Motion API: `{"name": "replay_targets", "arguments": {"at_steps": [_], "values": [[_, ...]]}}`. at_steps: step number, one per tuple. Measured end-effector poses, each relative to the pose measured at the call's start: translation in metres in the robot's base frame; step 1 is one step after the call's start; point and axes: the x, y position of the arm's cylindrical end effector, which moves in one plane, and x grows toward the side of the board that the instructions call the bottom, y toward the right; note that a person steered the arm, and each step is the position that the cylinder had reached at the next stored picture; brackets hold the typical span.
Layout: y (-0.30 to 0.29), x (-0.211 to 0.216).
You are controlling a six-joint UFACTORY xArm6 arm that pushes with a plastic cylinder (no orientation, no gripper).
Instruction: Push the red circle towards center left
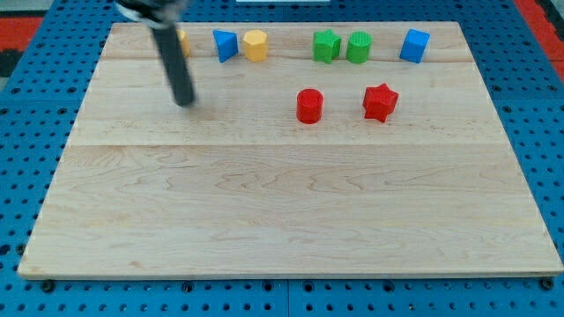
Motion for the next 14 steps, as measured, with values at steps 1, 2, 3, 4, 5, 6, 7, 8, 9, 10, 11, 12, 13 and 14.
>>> {"name": "replay_targets", "arguments": {"at_steps": [1,2,3,4,5,6,7,8,9,10,11,12,13,14], "values": [[0.116,0.073],[0.144,0.096],[0.146,0.099],[0.173,0.117],[0.252,0.117],[0.315,0.098],[0.336,0.058],[0.324,0.0],[0.239,-0.017],[0.131,-0.026],[0.155,-0.011],[0.134,-0.011],[0.034,-0.044],[-0.066,-0.074]]}}
